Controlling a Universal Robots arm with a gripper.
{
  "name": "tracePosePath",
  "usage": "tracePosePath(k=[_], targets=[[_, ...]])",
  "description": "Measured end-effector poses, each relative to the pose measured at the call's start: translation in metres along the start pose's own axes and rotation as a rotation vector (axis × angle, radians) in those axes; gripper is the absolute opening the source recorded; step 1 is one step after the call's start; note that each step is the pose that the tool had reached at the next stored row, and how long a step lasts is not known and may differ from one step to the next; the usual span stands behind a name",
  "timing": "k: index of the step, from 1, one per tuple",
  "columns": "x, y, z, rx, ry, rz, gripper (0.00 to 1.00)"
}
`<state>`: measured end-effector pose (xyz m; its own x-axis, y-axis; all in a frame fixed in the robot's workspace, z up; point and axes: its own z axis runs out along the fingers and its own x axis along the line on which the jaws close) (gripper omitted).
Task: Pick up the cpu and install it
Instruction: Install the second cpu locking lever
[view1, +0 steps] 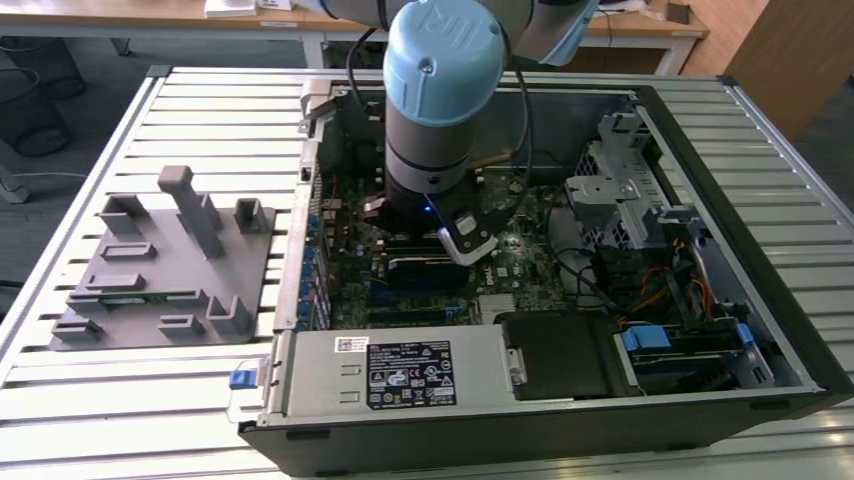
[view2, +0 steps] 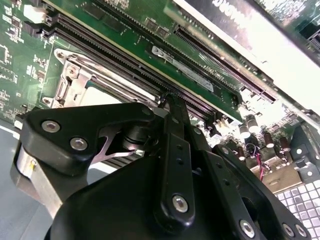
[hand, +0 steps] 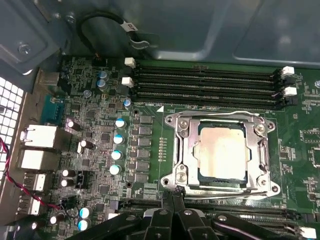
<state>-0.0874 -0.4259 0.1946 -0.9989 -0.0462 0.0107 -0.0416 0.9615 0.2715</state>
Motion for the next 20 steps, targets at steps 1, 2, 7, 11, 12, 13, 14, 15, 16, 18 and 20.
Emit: tracePosePath(k=[1, 2, 7, 11, 12, 13, 14, 15, 16, 18, 20], targets=[[0.0002, -0.0001, 0.0001, -0.0041, -0.0001, 0.0, 0.11], [0.0003, -0.0001, 0.0004, -0.0078, -0.0003, 0.0, 0.11], [0.0006, -0.0006, 0.0023, -0.0166, -0.0007, 0.0, 0.11], [0.0017, -0.001, 0.0033, -0.0219, -0.0006, 0.0, 0.11], [0.0019, -0.0009, 0.0034, -0.0258, -0.0008, -0.001, 0.11], [0.002, -0.0009, 0.0036, -0.0308, -0.0014, -0.001, 0.11], [0.0022, -0.0009, 0.0036, -0.034, -0.0015, -0.001, 0.11], [0.0022, -0.0009, 0.0035, -0.0357, -0.0015, -0.001, 0.11], [0.0022, -0.0009, 0.0035, -0.0374, -0.0016, -0.001, 0.11], [0.0022, -0.0009, 0.0036, -0.0402, -0.0018, -0.001, 0.11], [0.0025, -0.0009, 0.0039, -0.041, -0.0018, -0.001, 0.11]])
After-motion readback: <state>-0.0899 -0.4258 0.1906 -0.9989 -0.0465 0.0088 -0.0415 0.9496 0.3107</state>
